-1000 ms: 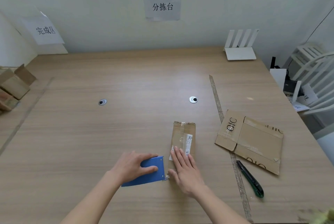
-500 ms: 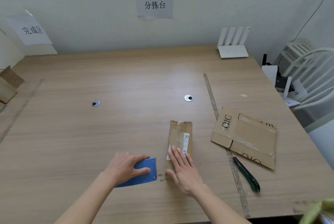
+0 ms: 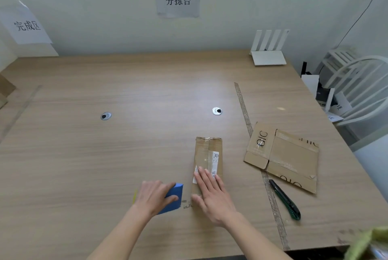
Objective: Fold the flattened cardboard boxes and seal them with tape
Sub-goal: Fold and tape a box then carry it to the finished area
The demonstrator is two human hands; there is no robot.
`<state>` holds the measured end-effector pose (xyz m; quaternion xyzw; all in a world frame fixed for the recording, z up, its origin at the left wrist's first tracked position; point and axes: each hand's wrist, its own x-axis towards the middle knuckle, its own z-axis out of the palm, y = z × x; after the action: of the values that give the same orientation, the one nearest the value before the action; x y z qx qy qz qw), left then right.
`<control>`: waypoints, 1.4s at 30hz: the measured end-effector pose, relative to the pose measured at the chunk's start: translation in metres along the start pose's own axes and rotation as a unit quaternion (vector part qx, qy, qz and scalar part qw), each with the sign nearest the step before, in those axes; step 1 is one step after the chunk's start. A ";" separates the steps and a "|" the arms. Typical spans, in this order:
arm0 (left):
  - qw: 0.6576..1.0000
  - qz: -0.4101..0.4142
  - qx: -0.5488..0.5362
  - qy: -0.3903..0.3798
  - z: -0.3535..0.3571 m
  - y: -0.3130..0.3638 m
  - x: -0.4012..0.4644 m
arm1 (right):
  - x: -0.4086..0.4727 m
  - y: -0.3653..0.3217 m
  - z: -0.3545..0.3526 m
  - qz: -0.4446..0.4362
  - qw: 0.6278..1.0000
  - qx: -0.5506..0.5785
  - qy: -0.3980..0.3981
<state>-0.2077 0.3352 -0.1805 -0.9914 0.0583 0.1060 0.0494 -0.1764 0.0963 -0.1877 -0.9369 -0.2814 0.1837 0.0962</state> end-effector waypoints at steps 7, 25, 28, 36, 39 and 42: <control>0.995 -0.041 -0.077 0.049 0.026 -0.008 -0.023 | 0.005 -0.026 0.008 0.057 0.989 0.074 0.118; 0.978 -0.104 -0.136 0.117 0.047 -0.011 -0.059 | -0.002 0.003 0.002 -0.040 0.992 0.018 0.115; 0.972 -0.022 -0.131 0.194 0.038 0.005 -0.044 | -0.003 0.000 0.011 -0.043 0.993 0.001 0.109; 0.968 0.092 -0.189 0.138 0.013 0.057 -0.003 | -0.007 0.025 -0.013 -0.116 0.986 0.115 0.034; 0.963 0.086 -0.210 0.146 0.016 0.062 0.004 | -0.016 0.050 -0.019 -0.097 0.980 0.165 0.051; 0.959 0.092 -0.211 0.163 0.022 0.062 0.005 | -0.021 0.065 -0.010 -0.095 0.981 0.147 0.086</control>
<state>-0.2149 0.2756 -0.2085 -0.9736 0.1329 -0.0435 -0.1806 -0.1567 0.0305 -0.1912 -0.8938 -0.3295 0.1319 0.2741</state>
